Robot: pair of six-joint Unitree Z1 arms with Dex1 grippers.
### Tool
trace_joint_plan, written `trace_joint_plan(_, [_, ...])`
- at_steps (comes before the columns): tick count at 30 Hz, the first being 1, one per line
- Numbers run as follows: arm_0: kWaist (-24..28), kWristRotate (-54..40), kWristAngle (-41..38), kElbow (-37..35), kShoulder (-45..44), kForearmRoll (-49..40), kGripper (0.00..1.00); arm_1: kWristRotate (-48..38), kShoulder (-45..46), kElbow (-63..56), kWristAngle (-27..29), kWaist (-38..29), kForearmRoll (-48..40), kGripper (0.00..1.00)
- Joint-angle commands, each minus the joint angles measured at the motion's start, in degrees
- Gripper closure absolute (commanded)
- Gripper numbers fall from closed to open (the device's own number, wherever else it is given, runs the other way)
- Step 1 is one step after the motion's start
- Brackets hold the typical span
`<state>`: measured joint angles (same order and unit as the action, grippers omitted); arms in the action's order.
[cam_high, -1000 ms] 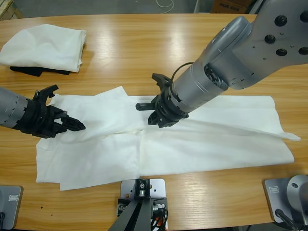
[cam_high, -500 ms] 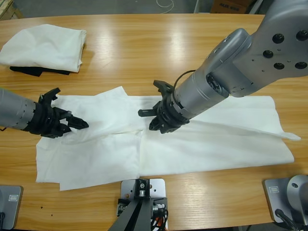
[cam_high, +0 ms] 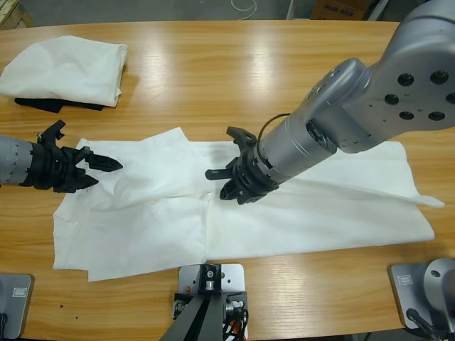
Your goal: Fold clothes
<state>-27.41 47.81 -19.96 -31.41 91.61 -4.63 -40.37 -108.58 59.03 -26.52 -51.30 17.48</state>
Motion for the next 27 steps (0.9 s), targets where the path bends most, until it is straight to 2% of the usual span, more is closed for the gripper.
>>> trace_joint_plan(1, [1.6,3.2,-2.3,4.6,-0.7,3.5,0.247,-1.5,-1.7,-2.6,-1.1,-0.5,-2.4,1.000])
trace_joint_plan(6, [2.0,5.2,-2.4,4.7,-0.5,4.9,0.253,-1.5,-1.6,-2.9,-1.1,-0.5,-2.6,1.000])
trace_joint_plan(13, [1.9,6.3,-3.0,6.5,2.0,9.6,0.399,-1.6,-1.8,-3.9,-1.3,-0.5,-3.7,1.000])
trace_joint_plan(15, [1.9,6.4,-3.3,6.9,2.3,10.3,0.599,-1.6,-1.8,-3.9,-1.4,-0.5,-3.9,1.000])
trace_joint_plan(16, [1.9,6.3,-3.3,7.1,2.4,10.3,0.635,-1.6,-1.8,-3.9,-1.4,-0.5,-3.9,1.000])
trace_joint_plan(27, [1.6,6.5,-3.2,8.5,3.5,11.9,0.616,-1.6,-1.8,-4.2,-1.4,-0.5,-4.4,1.000])
